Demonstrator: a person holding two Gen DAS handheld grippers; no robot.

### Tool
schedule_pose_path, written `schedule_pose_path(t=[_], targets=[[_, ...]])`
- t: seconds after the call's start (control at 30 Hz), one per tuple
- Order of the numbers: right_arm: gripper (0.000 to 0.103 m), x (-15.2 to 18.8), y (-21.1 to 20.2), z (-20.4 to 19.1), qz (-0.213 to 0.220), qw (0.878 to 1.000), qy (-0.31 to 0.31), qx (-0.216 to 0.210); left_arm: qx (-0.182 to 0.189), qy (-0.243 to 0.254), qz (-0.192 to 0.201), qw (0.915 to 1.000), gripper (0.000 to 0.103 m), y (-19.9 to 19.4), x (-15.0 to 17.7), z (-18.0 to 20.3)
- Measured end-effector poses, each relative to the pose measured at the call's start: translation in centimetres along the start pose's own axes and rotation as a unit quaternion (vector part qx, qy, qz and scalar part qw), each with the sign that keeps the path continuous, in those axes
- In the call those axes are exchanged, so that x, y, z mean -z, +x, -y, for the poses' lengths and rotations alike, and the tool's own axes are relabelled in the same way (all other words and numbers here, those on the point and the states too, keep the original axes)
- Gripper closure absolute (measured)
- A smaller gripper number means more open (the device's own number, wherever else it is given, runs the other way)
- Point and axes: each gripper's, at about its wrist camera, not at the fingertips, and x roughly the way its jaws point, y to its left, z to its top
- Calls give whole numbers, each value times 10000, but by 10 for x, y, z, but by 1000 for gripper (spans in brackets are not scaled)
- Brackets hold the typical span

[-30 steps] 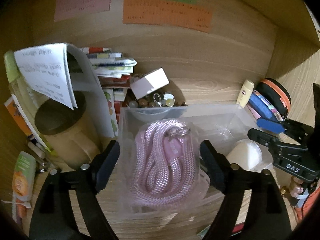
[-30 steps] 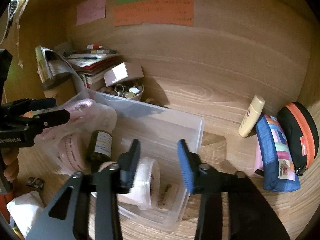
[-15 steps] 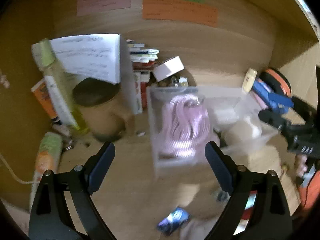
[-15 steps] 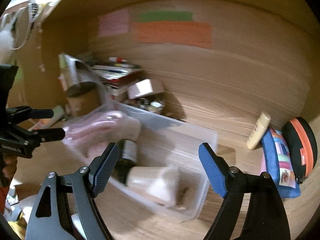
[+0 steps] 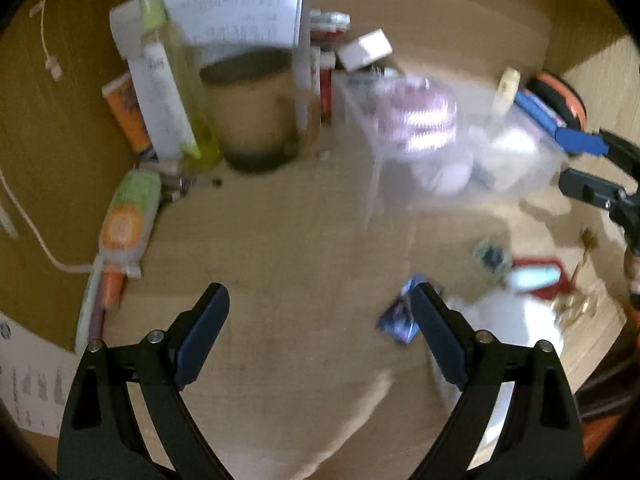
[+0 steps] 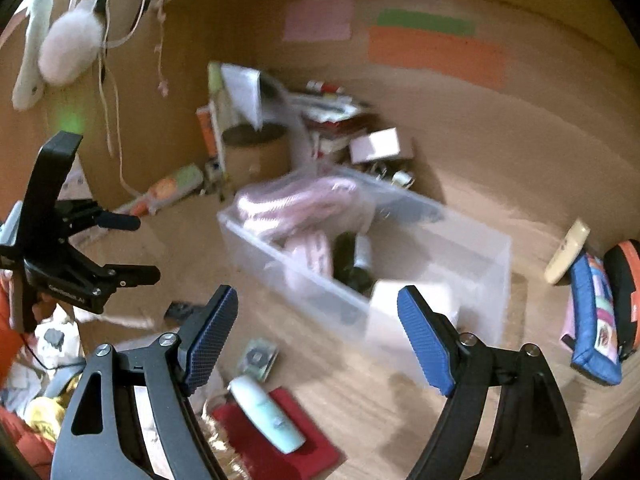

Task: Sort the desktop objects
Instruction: 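Grasp the blue card pack with the left gripper while the right grasps the green card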

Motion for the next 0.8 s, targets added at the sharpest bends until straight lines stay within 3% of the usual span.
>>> schedule_pose_path(t=[0.13, 0.4, 0.7, 0.8], targets=[[23, 10, 15, -13, -329, 9993, -156, -41, -15, 268, -144, 9995, 10, 5, 16, 9], [23, 23, 50, -23, -1052, 9940, -244, -180, 73, 725, -306, 9969, 10, 26, 14, 31], [27, 28, 67, -30, -1446, 9877, -566, -194, 221, 576, -382, 9974, 10, 44, -1, 24], [35, 29, 72, -32, -1550, 9858, -602, -249, 284, 418, -437, 9978, 10, 51, -4, 15]])
